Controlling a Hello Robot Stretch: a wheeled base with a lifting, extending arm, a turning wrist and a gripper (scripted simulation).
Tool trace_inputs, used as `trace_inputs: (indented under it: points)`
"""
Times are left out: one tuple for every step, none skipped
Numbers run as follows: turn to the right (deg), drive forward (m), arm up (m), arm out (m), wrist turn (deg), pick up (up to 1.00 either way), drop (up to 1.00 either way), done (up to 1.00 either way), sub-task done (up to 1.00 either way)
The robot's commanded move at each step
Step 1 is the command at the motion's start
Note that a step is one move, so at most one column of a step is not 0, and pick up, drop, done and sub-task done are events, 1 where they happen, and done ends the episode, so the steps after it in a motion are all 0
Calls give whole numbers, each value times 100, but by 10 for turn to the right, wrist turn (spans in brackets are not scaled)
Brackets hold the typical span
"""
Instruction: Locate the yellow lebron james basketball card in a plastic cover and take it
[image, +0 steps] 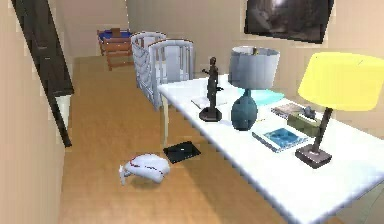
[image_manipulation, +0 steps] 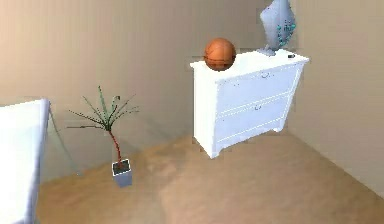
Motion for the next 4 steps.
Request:
trace_inputs:
  points:
    - [-240,0,0,0,0,0,0,0,0]
    - [-30,0,0,0,0,0,0,0,0]
    - [0,100,0,0,0,0,0,0,0]
    - [0,100,0,0,0,0,0,0,0]
